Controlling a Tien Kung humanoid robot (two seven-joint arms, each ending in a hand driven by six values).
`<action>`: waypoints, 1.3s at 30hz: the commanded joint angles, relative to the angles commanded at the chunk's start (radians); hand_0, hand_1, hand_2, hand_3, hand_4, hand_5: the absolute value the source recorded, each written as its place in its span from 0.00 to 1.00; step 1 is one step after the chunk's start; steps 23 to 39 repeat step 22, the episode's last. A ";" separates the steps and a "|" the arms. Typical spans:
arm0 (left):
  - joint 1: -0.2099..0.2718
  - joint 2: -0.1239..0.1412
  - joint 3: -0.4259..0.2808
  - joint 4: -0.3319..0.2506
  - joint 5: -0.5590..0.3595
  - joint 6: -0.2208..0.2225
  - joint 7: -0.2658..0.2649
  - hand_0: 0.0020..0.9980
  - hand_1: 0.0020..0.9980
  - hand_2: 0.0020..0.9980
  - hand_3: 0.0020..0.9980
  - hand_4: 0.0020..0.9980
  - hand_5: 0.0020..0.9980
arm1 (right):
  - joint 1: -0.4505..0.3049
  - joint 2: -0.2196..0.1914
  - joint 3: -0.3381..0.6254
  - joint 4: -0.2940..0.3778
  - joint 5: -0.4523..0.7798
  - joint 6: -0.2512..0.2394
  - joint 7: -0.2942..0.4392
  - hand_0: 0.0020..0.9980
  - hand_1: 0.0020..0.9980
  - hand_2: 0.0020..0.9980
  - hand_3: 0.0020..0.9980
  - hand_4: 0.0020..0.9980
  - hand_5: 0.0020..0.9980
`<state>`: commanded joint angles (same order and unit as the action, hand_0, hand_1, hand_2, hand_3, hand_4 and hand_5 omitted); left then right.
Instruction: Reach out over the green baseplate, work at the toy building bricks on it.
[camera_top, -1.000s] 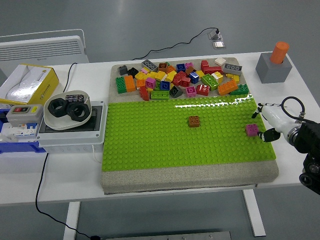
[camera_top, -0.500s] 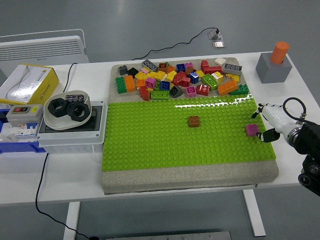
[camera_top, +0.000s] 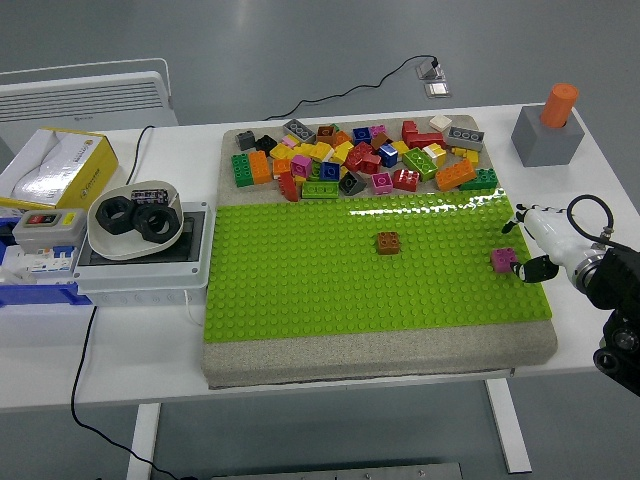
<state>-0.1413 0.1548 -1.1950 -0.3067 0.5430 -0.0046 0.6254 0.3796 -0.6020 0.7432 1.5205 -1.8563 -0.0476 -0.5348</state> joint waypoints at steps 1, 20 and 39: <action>0.000 0.000 -0.001 0.000 0.001 0.000 0.000 0.72 0.65 0.67 0.89 1.00 1.00 | 0.000 0.000 0.001 0.001 0.001 0.000 0.000 1.00 0.98 0.99 0.74 0.73 0.06; 0.000 0.001 -0.011 -0.003 0.020 0.004 0.011 0.73 0.65 0.68 0.89 1.00 1.00 | 0.010 -0.007 -0.013 0.007 0.009 0.009 0.006 1.00 0.98 0.99 0.76 0.74 0.07; 0.001 0.001 -0.012 -0.003 0.022 0.004 0.012 0.73 0.65 0.68 0.89 1.00 1.00 | 0.009 -0.007 -0.013 0.008 0.013 0.015 0.010 1.00 0.98 0.99 0.76 0.74 0.07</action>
